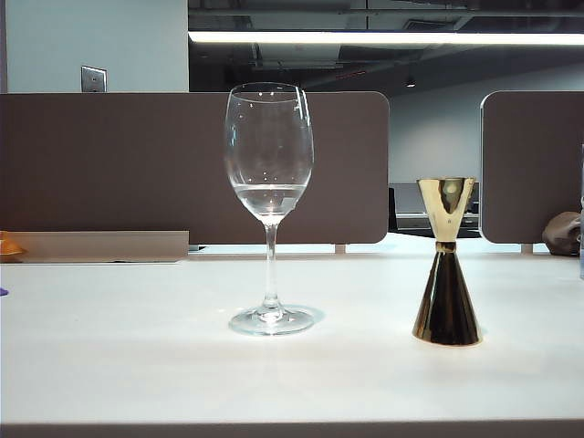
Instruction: Pick up the jigger and pour the water inside into the glass.
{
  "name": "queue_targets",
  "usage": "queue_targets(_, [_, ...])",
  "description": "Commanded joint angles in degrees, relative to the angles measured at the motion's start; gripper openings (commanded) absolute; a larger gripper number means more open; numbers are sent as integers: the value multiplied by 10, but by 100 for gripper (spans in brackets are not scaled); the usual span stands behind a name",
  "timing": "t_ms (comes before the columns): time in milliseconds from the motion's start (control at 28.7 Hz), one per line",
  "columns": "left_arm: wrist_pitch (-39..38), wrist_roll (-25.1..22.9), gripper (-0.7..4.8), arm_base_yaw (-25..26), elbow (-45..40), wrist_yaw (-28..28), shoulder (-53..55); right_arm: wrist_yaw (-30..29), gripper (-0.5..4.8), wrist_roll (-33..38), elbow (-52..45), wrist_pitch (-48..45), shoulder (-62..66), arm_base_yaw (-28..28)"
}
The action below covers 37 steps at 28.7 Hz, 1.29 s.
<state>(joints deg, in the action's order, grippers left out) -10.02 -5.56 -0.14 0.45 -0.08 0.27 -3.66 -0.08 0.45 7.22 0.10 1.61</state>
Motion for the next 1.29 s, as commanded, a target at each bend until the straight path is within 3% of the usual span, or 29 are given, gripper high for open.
queue_targets(35, [7, 0, -5, 1, 0, 1, 0, 0, 13, -1, -4, -6, 0, 0])
queue_targets(1150, [7, 0, -5, 1, 0, 2, 1, -2, 13, -1, -4, -7, 0, 0])
queue_targets(1220, [7, 3, -4, 1, 0, 3, 1, -22, 13, 8, -4, -8, 0, 0])
queue_targets(1290, [7, 39, -5, 0, 0, 21, 1, -70, 13, 21, -4, -11, 0, 0])
